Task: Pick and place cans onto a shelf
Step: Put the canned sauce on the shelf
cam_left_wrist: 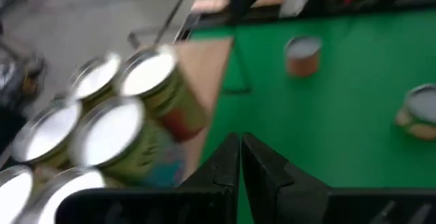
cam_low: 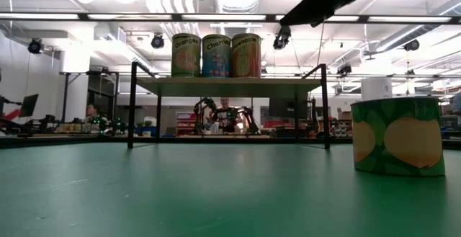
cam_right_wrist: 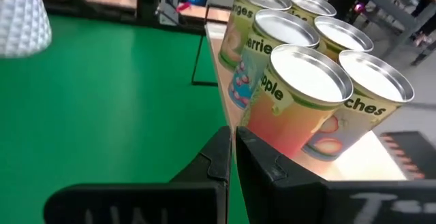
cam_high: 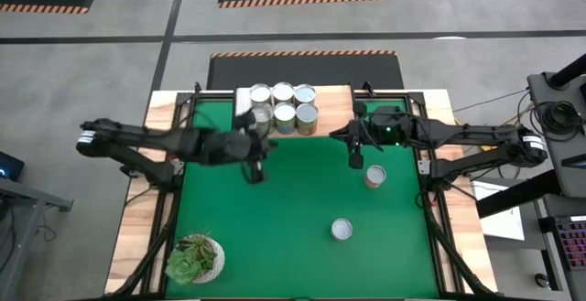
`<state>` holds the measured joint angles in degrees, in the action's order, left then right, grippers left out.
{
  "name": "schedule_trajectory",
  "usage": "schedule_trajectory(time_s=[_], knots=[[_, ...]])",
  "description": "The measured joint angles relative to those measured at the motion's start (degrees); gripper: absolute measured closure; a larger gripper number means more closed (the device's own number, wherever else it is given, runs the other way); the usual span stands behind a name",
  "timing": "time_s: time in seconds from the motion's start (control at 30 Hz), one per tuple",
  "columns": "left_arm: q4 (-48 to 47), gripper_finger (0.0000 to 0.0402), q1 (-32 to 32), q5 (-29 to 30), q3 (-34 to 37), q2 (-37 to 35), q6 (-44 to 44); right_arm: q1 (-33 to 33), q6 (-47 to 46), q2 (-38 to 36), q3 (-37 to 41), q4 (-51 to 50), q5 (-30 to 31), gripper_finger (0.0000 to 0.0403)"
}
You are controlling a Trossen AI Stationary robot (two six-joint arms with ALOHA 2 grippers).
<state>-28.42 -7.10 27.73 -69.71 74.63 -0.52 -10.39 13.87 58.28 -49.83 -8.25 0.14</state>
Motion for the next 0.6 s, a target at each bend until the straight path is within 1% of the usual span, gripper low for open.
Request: schedule_trajectory(time_s=[0.1, 0.17, 0.23, 0.3, 0.37, 0.47, 0.53, 0.6], knots=[[8.31, 0.0402, -5.44, 3.92, 6.15, -2.76, -0.39, 0.62, -4.01, -0.07, -0.45, 0.11, -0.09, 0.039], [12.35, 0.0402, -8.57, 6.57, 9.54, -4.52, -0.86, 2.16, -5.74, -0.07, -0.45, -0.76, -0.28, 0.039], [14.8, 0.0402, -11.23, 8.45, 12.23, -6.0, -1.23, 4.65, -8.44, -0.07, -0.45, -3.45, -0.67, 0.039], [15.93, 0.0402, -13.48, 8.92, 14.64, -7.22, -1.42, 7.41, -12.03, -0.13, -0.49, -7.65, -0.82, 0.039], [16.97, 0.0402, -15.24, 8.93, 16.32, -8.28, -1.42, 10.15, -17.86, -0.24, -1.5, -15.48, -0.81, 0.039], [17.79, 0.0402, -16.88, 9.41, 17.84, -10.05, -0.98, 13.62, -31.04, 0.28, -4.07, -31.26, -0.54, 0.039], [17.84, 0.0402, -17.27, 9.43, 18.12, -10.72, -0.34, 15.19, -40.16, 0.74, -4.67, -42.77, 0.19, 0.039], [17.9, 0.0402, -17.37, 9.42, 18.13, -11.07, 0.37, 15.81, -47.61, 0.92, -4.25, -51.33, 0.96, 0.039]])
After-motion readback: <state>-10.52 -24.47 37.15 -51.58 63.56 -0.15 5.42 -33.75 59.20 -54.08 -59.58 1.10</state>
